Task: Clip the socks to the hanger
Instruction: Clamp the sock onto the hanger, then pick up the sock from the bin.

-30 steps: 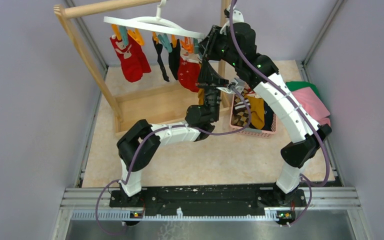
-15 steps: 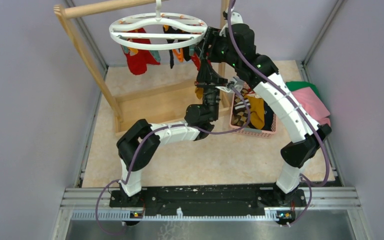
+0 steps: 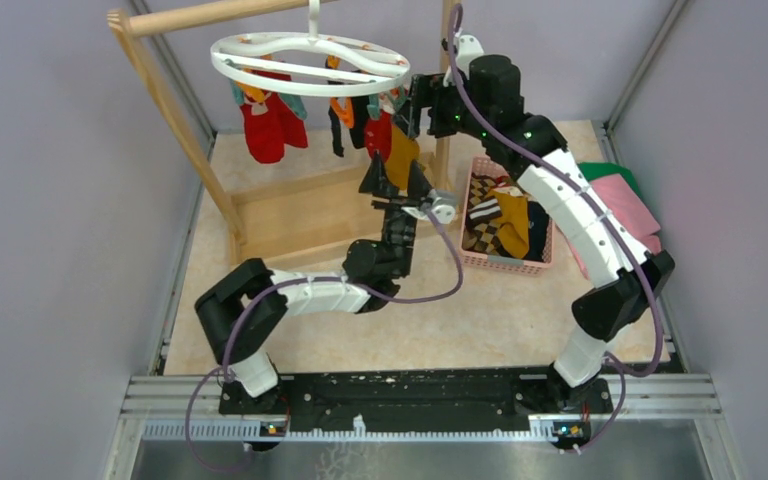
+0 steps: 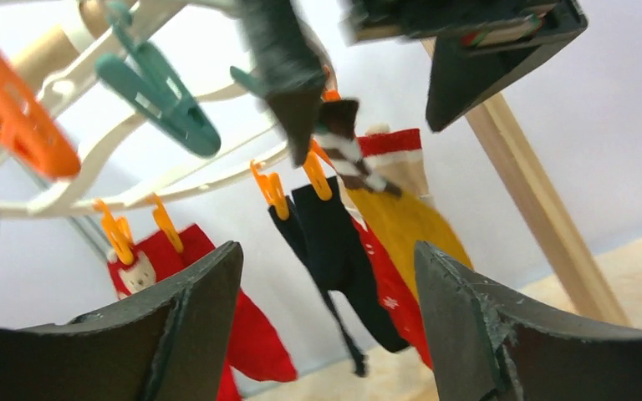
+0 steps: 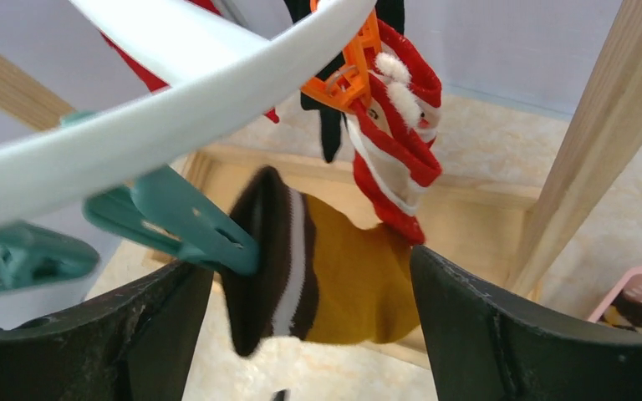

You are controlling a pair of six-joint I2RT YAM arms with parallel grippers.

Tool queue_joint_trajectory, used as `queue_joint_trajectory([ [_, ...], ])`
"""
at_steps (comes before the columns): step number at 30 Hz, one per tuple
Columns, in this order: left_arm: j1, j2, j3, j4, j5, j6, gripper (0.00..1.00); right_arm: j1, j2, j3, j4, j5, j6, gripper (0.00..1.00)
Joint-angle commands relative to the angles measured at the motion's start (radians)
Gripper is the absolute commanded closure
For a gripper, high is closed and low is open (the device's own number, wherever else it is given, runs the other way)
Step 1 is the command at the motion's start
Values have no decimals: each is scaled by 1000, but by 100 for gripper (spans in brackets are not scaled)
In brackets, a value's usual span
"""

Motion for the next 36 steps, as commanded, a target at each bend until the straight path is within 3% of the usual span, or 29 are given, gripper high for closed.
queue_joint_trajectory([
  [1,-38,-185,-148,57,-16,-278,17,-46,-125,-44,53,-158,-124,12],
  [9,-39,-549,-410,-472,202,-763,2,-164,-238,-144,-5,-531,-340,8],
  [14,-26,-651,-493,-705,404,-991,2,-271,-330,-255,-159,-750,-536,3],
  [18,-24,-685,-580,-742,504,-1152,1,-353,-377,-287,-374,-756,-782,2],
  [21,-21,-717,-652,-727,559,-1270,1,-376,-392,-346,-472,-671,-913,2],
  [24,-22,-755,-722,-698,601,-1360,1,-405,-457,-514,-385,-635,-913,2],
  [27,-22,-791,-785,-655,632,-1421,1,-474,-590,-787,-100,-682,-813,2],
  [30,-22,-833,-850,-582,633,-1478,1,-558,-608,-976,121,-746,-703,2],
  [36,-21,-873,-909,-524,607,-1505,1,-605,-580,-1006,161,-589,-678,3],
])
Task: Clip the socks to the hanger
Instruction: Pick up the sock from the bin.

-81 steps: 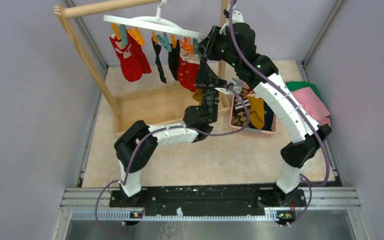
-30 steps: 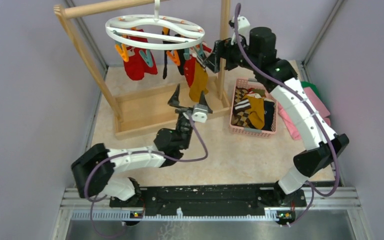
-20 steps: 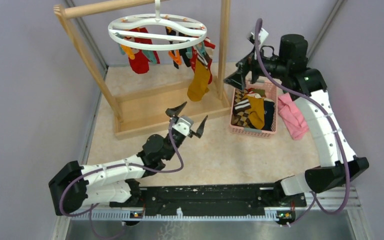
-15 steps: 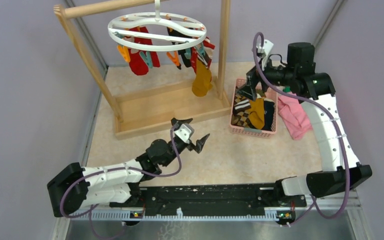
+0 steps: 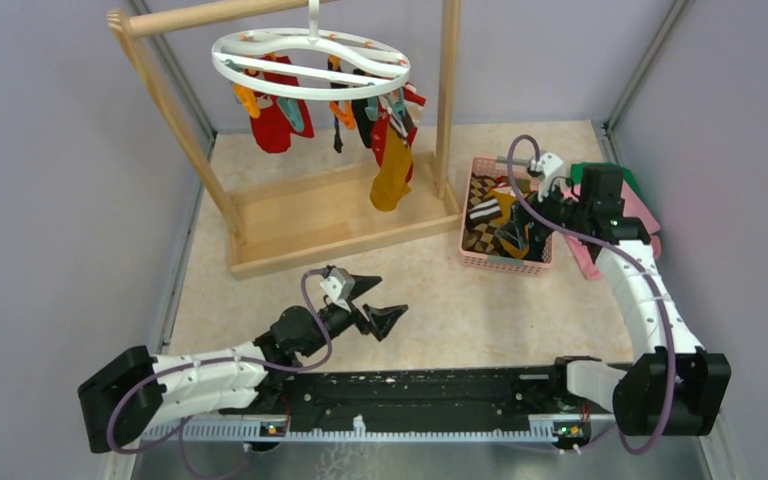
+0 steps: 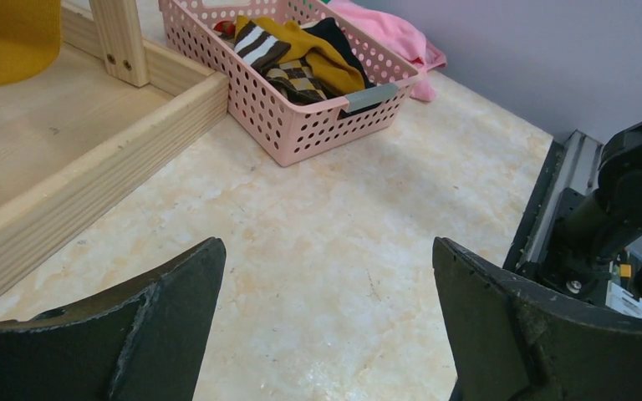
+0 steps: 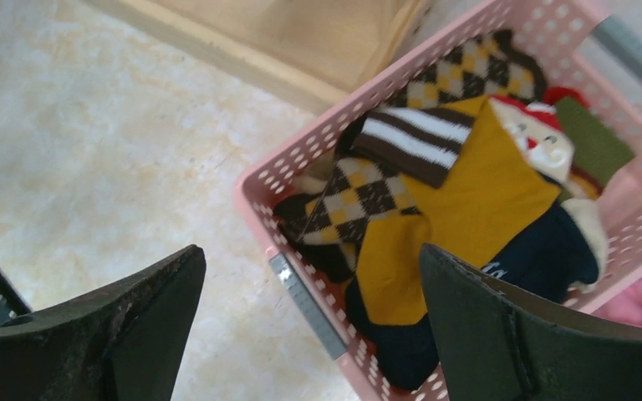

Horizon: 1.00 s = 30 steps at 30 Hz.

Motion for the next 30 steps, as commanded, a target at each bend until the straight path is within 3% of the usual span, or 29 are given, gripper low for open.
queue_joint_trajectory([
  [1,5,-15,-13,122,-4,-49,1,-29,6,3,217,46,76,4],
  [4,5,21,9,138,-2,-26,2,-29,85,18,282,42,163,15],
  [10,5,122,62,161,58,10,2,-29,313,181,260,-12,283,54],
  [19,5,226,2,344,55,-10,2,-13,370,86,413,214,521,56],
  [30,5,243,7,350,49,-13,2,81,469,109,393,341,563,61],
])
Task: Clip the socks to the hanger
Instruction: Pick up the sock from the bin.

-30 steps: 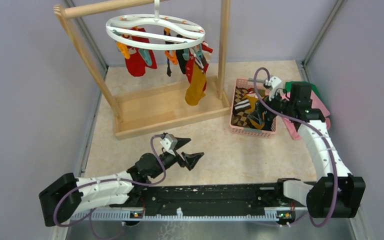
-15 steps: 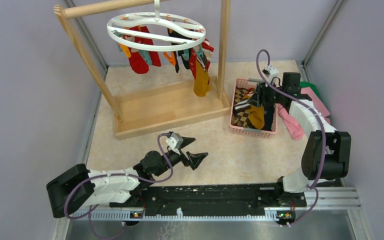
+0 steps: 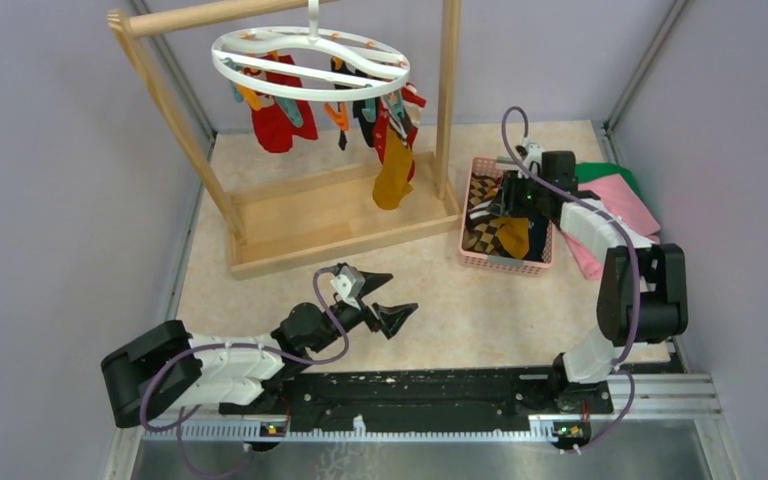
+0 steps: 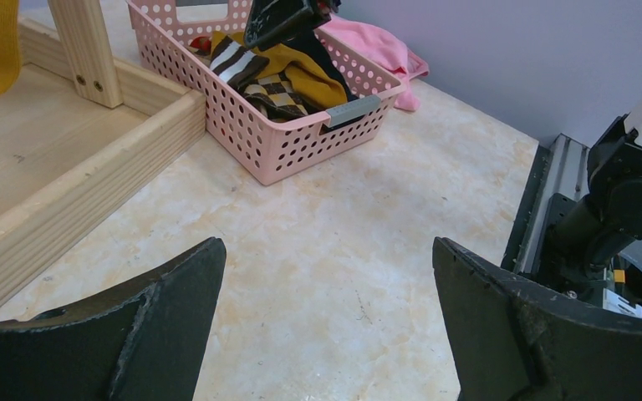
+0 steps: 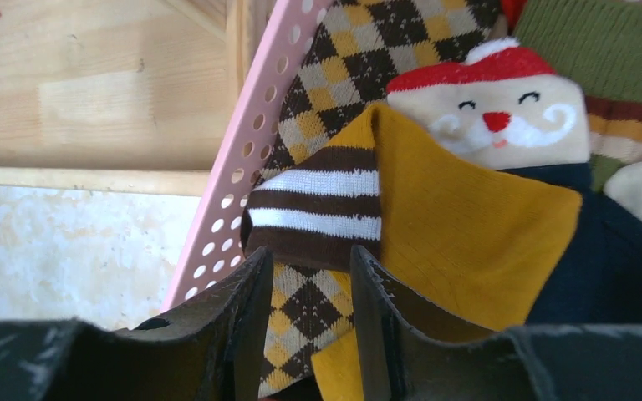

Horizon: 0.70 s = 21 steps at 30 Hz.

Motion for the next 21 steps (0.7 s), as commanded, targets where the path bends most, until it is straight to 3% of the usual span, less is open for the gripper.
queue_joint_trajectory([
  [1,5,3,-8,84,6,-8,2,29,35,27,35,69,35,62],
  [16,4,38,7,106,26,-16,2,53,59,29,37,210,-12,53],
  [21,4,40,6,110,30,-20,2,53,78,26,43,129,-8,63],
])
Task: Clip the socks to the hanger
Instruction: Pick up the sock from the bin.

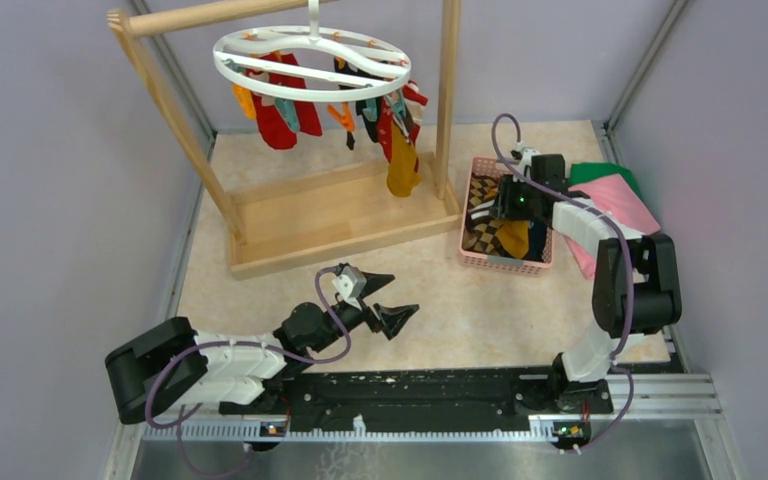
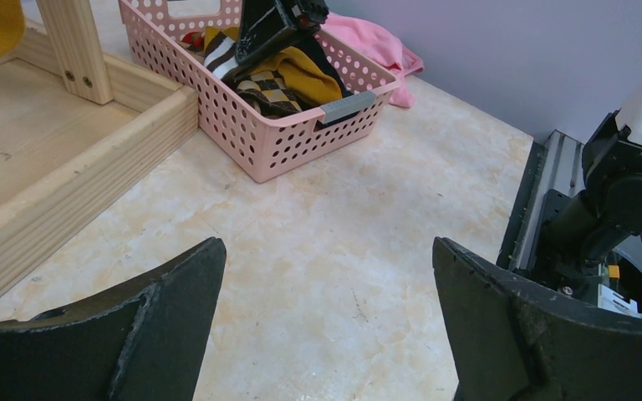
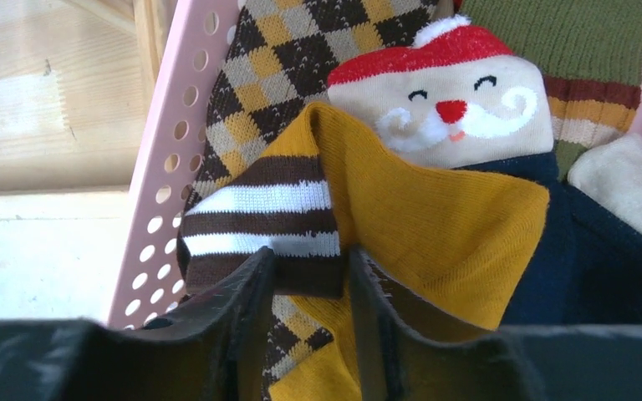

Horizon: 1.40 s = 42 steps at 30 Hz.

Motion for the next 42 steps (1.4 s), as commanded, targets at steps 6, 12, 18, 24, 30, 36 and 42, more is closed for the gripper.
queue_joint_trajectory([
  [6,3,3,-5,83,21,-20,2,5,-65,-13,93,-47,-8,92],
  [12,3,-8,-8,86,37,-18,2,5,-195,-50,133,-43,-39,100],
  [18,3,-39,-8,80,100,7,2,3,-284,-43,80,-94,-140,100],
  [24,3,-96,-2,67,207,163,1,-33,-386,-12,-16,-349,-287,100],
  [30,2,-156,15,84,346,509,1,-73,-428,110,-186,-665,-324,100],
  [36,1,-177,79,81,395,785,1,-74,-431,241,-381,-889,-346,100],
  [42,-11,-146,172,104,414,909,3,-68,-450,194,-323,-1072,-209,100],
])
